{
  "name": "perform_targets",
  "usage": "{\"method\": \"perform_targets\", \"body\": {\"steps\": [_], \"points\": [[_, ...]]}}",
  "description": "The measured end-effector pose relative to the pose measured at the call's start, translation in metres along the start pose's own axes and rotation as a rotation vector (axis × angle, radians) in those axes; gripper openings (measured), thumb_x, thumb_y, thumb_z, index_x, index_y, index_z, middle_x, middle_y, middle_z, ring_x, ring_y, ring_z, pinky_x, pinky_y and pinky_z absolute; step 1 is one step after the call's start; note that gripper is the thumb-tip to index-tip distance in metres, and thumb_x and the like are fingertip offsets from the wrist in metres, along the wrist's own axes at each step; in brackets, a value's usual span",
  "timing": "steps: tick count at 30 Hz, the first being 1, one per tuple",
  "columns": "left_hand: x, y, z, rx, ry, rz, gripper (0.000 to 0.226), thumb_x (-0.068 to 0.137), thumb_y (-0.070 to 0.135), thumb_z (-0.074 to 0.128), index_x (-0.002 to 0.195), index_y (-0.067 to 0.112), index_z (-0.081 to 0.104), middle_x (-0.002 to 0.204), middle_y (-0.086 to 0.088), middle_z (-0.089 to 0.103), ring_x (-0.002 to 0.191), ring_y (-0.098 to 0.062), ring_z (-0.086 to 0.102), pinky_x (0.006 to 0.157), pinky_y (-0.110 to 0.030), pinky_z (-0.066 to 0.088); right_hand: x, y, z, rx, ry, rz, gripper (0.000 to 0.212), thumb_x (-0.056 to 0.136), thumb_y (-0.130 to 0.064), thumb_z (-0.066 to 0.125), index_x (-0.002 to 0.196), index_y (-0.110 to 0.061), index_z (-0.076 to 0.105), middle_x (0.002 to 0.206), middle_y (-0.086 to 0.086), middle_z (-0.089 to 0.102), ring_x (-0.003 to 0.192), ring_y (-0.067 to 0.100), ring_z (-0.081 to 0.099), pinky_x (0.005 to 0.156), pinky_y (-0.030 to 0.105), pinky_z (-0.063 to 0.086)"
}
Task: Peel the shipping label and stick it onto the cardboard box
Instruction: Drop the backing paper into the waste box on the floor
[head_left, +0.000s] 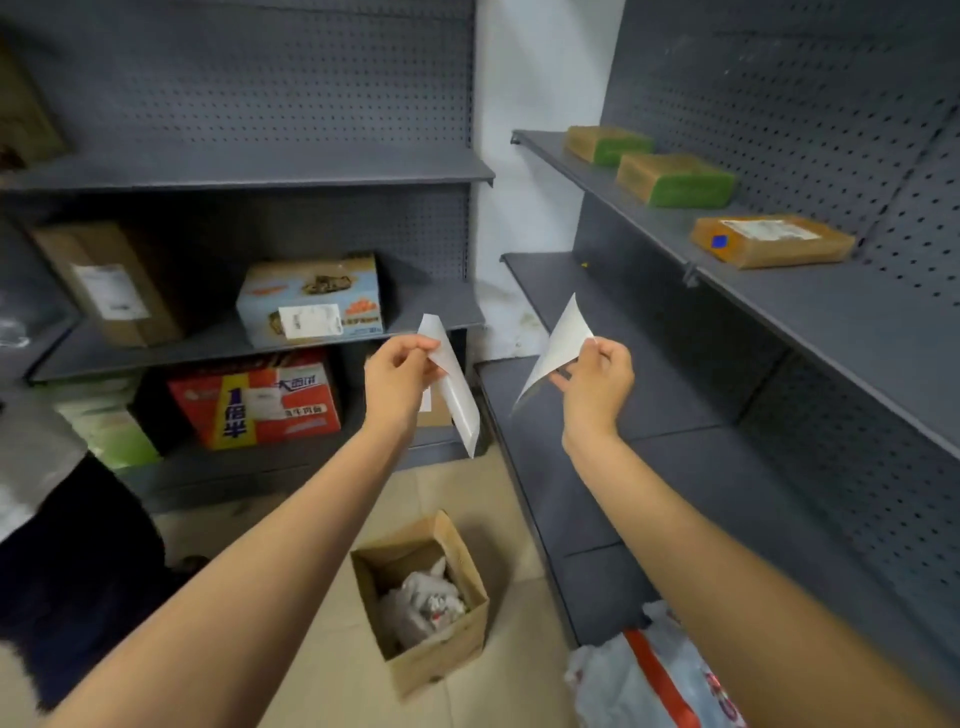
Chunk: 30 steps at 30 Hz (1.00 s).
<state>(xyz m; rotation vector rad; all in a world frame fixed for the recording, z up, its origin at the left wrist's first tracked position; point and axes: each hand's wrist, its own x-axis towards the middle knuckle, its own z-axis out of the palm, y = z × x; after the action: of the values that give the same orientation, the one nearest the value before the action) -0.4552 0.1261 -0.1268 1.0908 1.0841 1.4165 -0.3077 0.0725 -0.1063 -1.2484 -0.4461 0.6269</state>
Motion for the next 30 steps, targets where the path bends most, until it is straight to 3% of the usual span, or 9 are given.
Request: {"method": "perform_targets", "body": {"steps": [4, 7, 12, 15, 18, 22, 26, 30], "points": [[0.01, -0.04, -0.03, 0.025, 0.048, -0.053, 0.033, 0.089, 0.0, 0.041, 0.067, 0.016, 0.06, 0.087, 0.002, 0.057, 0.08, -0.014, 0.057, 0.061, -0.014, 0.054, 0.0, 0.051, 0.016, -0.024, -0.029, 0.079, 0.012, 0.094, -0.011, 0.039, 0.086, -0.011, 0.048, 0.095, 0.012, 0.054, 0.084, 0.021, 0.058, 0.081, 0.04, 0.056], [0.014, -0.077, -0.048, 0.055, 0.078, -0.081, 0.03, 0.089, 0.0, 0.041, 0.071, 0.014, 0.06, 0.084, 0.003, 0.056, 0.076, -0.01, 0.056, 0.058, -0.01, 0.053, 0.004, 0.093, 0.023, -0.07, -0.037, 0.11, 0.011, 0.095, -0.011, 0.04, 0.087, -0.012, 0.048, 0.105, 0.014, 0.054, 0.096, 0.026, 0.058, 0.08, 0.037, 0.055], [0.025, -0.15, -0.078, 0.063, 0.133, -0.167, 0.025, 0.089, -0.003, 0.041, 0.079, 0.009, 0.06, 0.082, 0.002, 0.055, 0.073, -0.011, 0.054, 0.057, -0.009, 0.052, 0.01, 0.166, 0.032, -0.134, -0.057, 0.144, 0.009, 0.094, -0.01, 0.041, 0.088, -0.012, 0.048, 0.102, 0.014, 0.054, 0.094, 0.025, 0.056, 0.082, 0.039, 0.054], [0.031, -0.202, -0.097, 0.07, 0.169, -0.249, 0.022, 0.089, -0.002, 0.041, 0.087, 0.006, 0.061, 0.082, -0.002, 0.055, 0.071, -0.013, 0.055, 0.063, -0.015, 0.055, 0.017, 0.207, 0.035, -0.194, -0.067, 0.116, 0.021, 0.094, -0.012, 0.041, 0.077, -0.021, 0.048, 0.084, 0.003, 0.056, 0.085, 0.02, 0.056, 0.085, 0.045, 0.054], [0.037, -0.26, -0.115, 0.1, 0.212, -0.32, 0.025, 0.09, -0.001, 0.04, 0.095, 0.003, 0.064, 0.079, -0.003, 0.056, 0.069, -0.014, 0.057, 0.075, -0.025, 0.054, 0.025, 0.251, 0.04, -0.181, -0.107, 0.096, 0.01, 0.095, -0.01, 0.041, 0.088, -0.011, 0.048, 0.075, -0.005, 0.052, 0.075, 0.015, 0.052, 0.08, 0.039, 0.053], [0.041, -0.334, -0.132, 0.096, 0.249, -0.417, 0.025, 0.088, -0.006, 0.042, 0.1, 0.002, 0.063, 0.075, -0.004, 0.055, 0.07, -0.013, 0.057, 0.065, -0.012, 0.054, 0.034, 0.314, 0.043, -0.199, -0.135, 0.099, 0.011, 0.095, -0.013, 0.041, 0.087, -0.016, 0.047, 0.081, -0.001, 0.056, 0.085, 0.019, 0.055, 0.074, 0.03, 0.053], [0.042, -0.396, -0.144, 0.129, 0.249, -0.485, 0.026, 0.089, -0.003, 0.042, 0.105, 0.001, 0.062, 0.093, -0.009, 0.06, 0.082, -0.02, 0.06, 0.087, -0.03, 0.051, 0.037, 0.374, 0.041, -0.227, -0.138, 0.113, 0.012, 0.095, -0.014, 0.041, 0.086, -0.019, 0.048, 0.097, 0.008, 0.058, 0.09, 0.021, 0.057, 0.071, 0.024, 0.052], [0.039, -0.45, -0.156, 0.089, 0.245, -0.58, 0.027, 0.091, -0.004, 0.039, 0.108, -0.008, 0.059, 0.092, -0.013, 0.06, 0.075, -0.018, 0.06, 0.067, -0.015, 0.054, 0.036, 0.414, 0.035, -0.243, -0.15, 0.145, 0.009, 0.095, -0.012, 0.04, 0.092, -0.014, 0.048, 0.101, 0.009, 0.059, 0.093, 0.021, 0.058, 0.077, 0.028, 0.053]]}}
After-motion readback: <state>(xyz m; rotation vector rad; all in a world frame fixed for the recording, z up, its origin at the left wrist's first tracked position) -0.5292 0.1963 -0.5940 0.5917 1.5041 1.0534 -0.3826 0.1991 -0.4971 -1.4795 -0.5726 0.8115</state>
